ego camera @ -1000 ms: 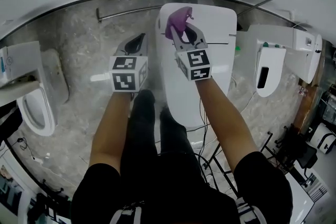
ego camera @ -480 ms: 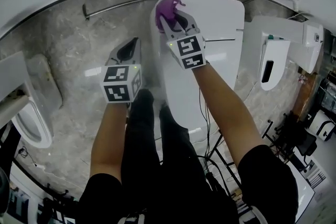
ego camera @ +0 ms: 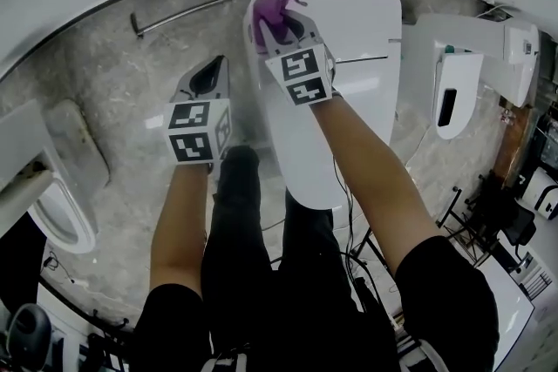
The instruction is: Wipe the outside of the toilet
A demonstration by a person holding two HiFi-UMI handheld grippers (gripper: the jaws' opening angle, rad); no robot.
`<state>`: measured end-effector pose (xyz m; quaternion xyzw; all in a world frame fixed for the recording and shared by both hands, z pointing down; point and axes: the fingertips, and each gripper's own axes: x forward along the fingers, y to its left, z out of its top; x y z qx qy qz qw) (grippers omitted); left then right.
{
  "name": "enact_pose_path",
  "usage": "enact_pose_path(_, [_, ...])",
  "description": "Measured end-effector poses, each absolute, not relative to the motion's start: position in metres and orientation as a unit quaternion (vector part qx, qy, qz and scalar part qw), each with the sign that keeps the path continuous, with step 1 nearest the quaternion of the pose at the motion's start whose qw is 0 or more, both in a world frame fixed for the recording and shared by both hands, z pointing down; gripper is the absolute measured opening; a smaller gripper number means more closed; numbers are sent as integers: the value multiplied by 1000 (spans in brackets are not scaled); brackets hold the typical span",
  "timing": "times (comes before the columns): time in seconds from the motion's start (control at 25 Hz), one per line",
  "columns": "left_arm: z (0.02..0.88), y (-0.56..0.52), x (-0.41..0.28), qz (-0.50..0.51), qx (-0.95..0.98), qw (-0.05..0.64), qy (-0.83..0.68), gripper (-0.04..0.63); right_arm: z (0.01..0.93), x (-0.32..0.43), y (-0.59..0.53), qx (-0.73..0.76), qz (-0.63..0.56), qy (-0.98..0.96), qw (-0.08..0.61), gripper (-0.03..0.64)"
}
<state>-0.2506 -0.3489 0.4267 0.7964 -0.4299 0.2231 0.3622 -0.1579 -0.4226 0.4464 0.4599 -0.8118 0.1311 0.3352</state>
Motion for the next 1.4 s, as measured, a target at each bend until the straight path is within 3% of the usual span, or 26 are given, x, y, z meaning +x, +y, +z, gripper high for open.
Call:
enact_pose_path(0.52, [434, -311, -219, 235, 787, 364, -438, 8, 456, -93, -425, 473, 235, -799, 288, 92])
enact_pose_path(1.4, [417, -286, -98, 257, 790, 336, -444, 8, 457, 80, -427, 472, 220, -802, 292, 92])
